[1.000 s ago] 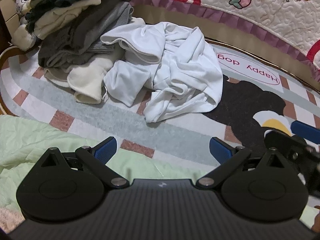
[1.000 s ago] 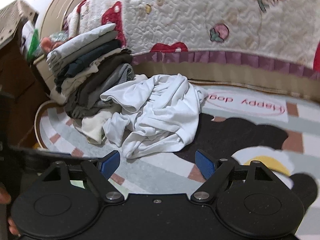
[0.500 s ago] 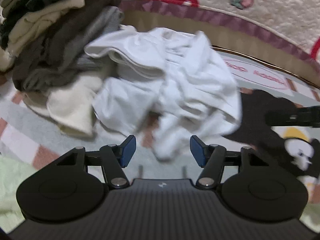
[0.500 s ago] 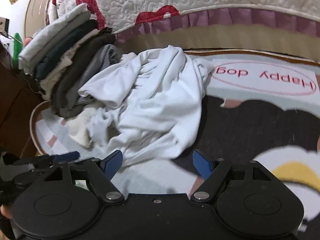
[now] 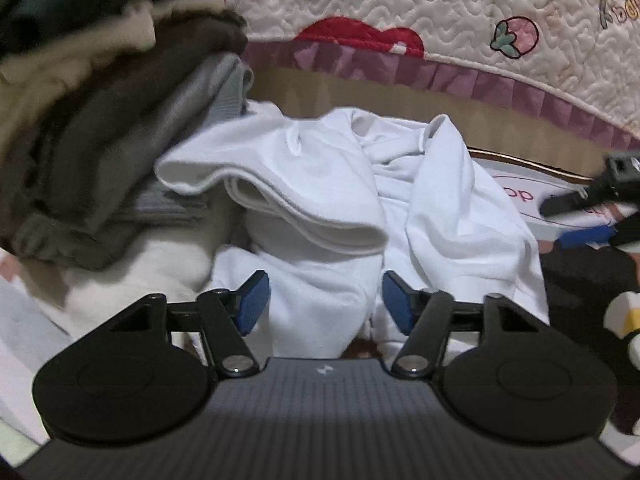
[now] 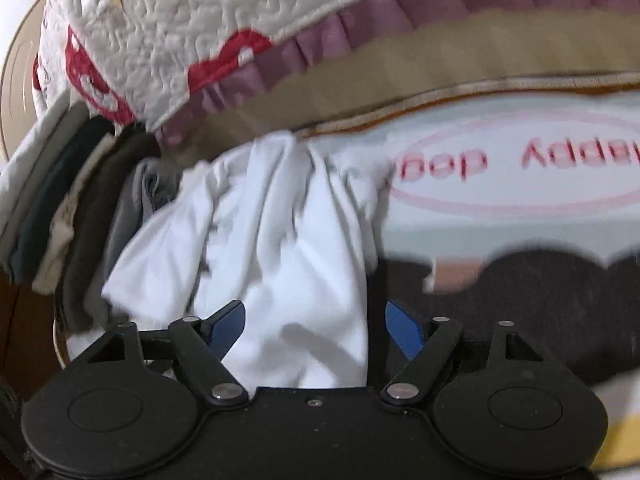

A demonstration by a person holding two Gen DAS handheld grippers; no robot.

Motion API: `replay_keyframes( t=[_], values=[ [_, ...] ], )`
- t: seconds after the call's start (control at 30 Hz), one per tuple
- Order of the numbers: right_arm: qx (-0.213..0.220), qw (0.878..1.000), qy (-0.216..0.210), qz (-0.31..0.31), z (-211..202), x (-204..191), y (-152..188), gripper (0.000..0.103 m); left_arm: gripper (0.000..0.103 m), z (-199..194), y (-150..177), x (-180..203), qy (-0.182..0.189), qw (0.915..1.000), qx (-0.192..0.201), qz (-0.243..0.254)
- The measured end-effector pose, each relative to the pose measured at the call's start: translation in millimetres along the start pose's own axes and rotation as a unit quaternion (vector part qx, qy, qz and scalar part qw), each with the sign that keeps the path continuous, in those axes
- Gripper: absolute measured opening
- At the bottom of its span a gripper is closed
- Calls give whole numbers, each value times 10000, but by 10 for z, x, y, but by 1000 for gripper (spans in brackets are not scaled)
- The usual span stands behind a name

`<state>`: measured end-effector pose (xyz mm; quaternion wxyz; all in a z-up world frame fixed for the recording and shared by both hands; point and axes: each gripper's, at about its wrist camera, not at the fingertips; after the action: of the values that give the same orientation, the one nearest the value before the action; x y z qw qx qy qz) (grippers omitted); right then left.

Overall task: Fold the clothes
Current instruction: 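Grasp the white shirt with the right gripper and lift it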

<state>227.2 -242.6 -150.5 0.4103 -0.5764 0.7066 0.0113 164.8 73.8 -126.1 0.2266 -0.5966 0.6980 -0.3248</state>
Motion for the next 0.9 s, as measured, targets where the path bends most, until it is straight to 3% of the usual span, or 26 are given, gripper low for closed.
replay_keyframes(
  t=[0.07,0.2,0.23,0.27,0.33,0.37,0.47,0.53,0.6,0.63,0.67,0.73,0.8,0.87,0.9],
  values=[
    [35,9996,-166,-211,91,3,-138,18,37,43,60,-40,357,9992,-186,-77],
    [282,9995,-127,-20,254,44,-288,24,37,75,117,-127,370,9986,-199,-325],
    [319,9994,-135,1,286,47,-310,34,37,81,118,-172,445,9978,-178,-458],
    [346,9994,-37,5,327,44,-334,52,37,96,121,-211,511,9969,-152,-570],
    [391,9992,86,53,413,57,-374,64,38,125,140,-271,569,9955,-90,-755],
    [406,9991,114,98,457,73,-390,65,39,133,158,-297,592,9945,-79,-866],
    [314,9988,329,189,646,123,-404,66,39,262,268,-301,645,9905,-258,-1191],
    [169,9992,247,253,792,133,-368,66,39,352,316,-293,694,9887,-393,-1271],
    [150,9971,-105,743,878,191,-294,67,40,371,340,-336,789,9858,-331,-1445],
    [127,9956,-271,887,888,195,-260,62,40,376,350,-358,846,9842,-293,-1526],
    [-104,9924,-587,1074,923,196,-199,40,40,376,350,-371,896,9835,-270,-1551],
    [-401,9855,-993,1315,948,167,-70,35,40,361,354,-373,1054,9827,-200,-1512],
    [-543,9811,-1185,1432,929,105,66,30,34,355,374,-375,1405,9777,-135,-1554],
    [-598,9767,-1400,1510,855,39,180,27,13,328,360,-344,1854,9704,-103,-1545],
    [-585,9747,-1520,1530,790,4,226,27,11,303,346,-309,2090,9665,-84,-1485]
  ],
)
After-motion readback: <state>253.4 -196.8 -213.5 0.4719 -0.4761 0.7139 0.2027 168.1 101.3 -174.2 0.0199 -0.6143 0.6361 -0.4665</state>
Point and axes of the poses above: each gripper's, at about its wrist camera, not at the fingertips, and z roughly the way its jaws point, x to its right, y to its underside
